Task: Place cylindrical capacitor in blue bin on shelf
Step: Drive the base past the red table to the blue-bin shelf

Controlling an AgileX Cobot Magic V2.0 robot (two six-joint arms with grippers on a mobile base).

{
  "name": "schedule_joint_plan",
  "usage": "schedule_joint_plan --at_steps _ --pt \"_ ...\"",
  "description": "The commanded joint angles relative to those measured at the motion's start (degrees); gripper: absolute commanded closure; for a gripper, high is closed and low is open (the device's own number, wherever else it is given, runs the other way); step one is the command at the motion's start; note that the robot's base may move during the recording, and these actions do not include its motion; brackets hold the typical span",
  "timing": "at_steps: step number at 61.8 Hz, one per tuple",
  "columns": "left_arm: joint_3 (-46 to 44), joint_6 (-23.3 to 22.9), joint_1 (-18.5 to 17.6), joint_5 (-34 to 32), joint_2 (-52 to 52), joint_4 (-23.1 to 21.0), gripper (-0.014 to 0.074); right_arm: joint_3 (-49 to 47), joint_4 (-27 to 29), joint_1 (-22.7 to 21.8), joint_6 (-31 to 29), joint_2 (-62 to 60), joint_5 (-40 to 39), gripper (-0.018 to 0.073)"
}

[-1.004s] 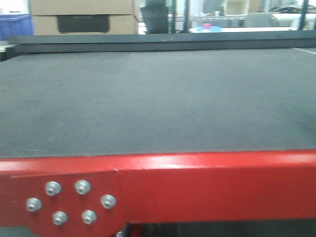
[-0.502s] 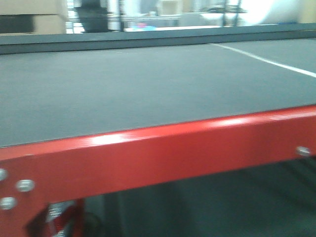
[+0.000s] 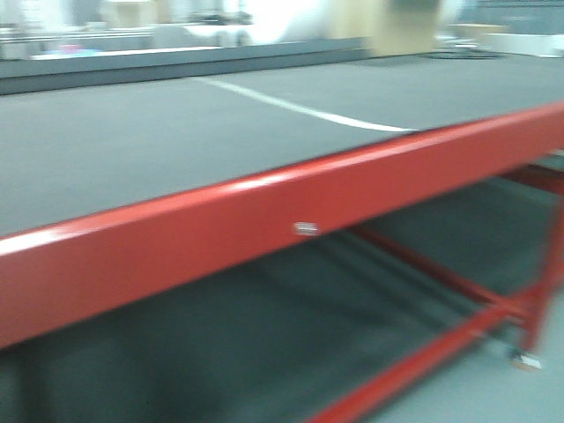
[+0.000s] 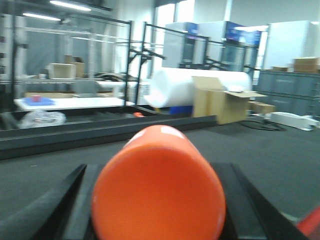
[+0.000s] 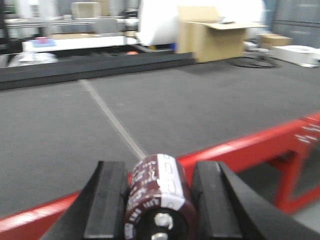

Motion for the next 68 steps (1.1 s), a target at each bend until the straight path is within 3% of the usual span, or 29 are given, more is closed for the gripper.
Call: schedule_joint_plan --at_steps 1,68 --pt "0.05 -0.27 -0.08 -1.11 -0.23 -0.49 0.0707 0.13 -0.64 -0.03 -0.15 -0.37 -1.62 0.0722" --pt "0.05 -0.27 -0.08 -1.11 -0.23 -0.49 0.0707 0.13 -0.64 -0.03 -0.15 -0.37 -1.62 0.0722"
